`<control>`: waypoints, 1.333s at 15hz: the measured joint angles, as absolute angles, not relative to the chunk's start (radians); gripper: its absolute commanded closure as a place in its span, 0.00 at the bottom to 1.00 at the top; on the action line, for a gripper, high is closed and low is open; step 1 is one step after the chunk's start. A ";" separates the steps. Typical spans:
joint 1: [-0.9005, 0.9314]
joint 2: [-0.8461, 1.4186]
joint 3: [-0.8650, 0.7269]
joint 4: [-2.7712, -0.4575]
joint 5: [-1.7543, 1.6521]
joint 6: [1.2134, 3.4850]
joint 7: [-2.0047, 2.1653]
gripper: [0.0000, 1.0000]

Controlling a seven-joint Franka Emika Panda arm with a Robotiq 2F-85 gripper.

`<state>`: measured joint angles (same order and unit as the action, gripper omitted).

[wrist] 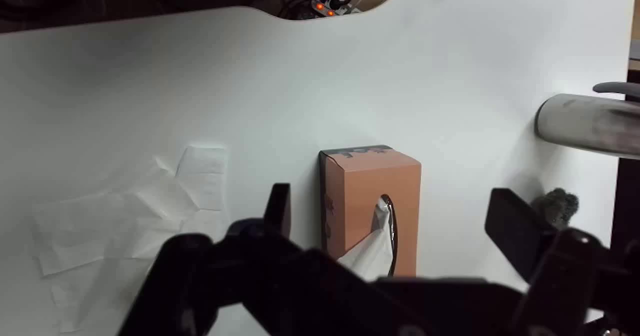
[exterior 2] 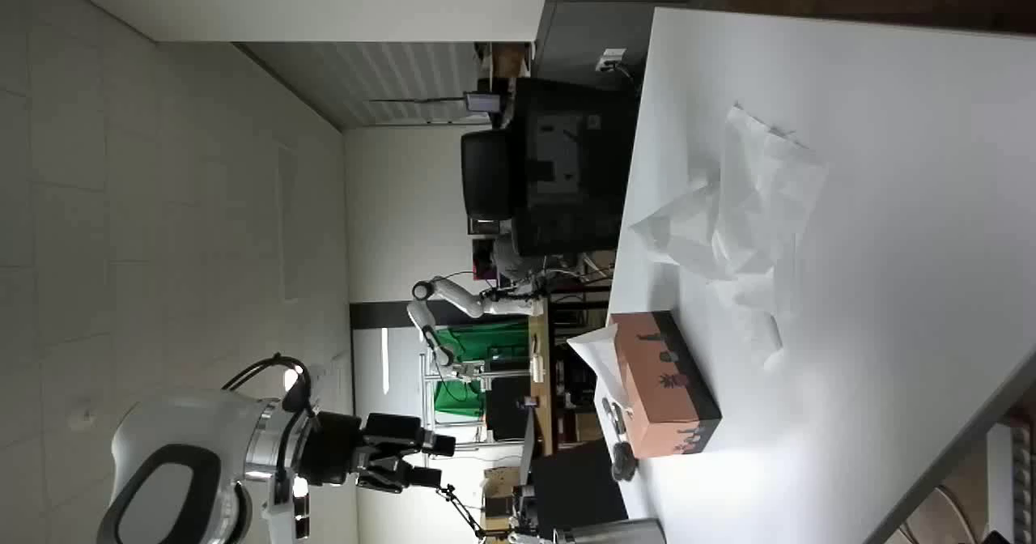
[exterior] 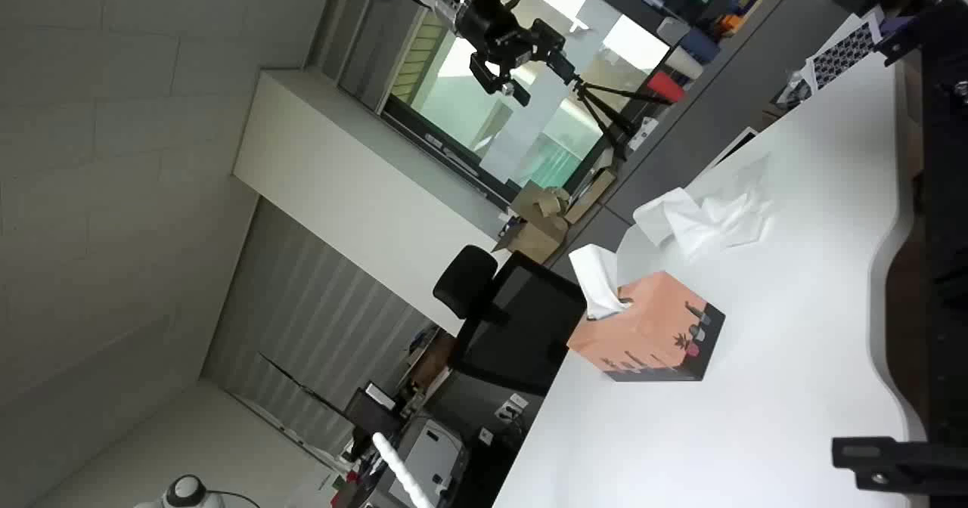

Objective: Take a tissue from the tissue box and put it on the table

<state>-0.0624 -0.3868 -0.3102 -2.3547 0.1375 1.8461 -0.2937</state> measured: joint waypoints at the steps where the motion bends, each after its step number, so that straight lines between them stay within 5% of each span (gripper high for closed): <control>1: -0.062 -0.387 -0.310 -2.355 0.137 1.848 -0.294 0.00; 11: -0.065 -0.385 -0.308 -2.356 0.142 1.866 -0.296 0.00; 20: -0.035 -0.126 -0.278 -2.285 0.437 2.357 -0.432 0.00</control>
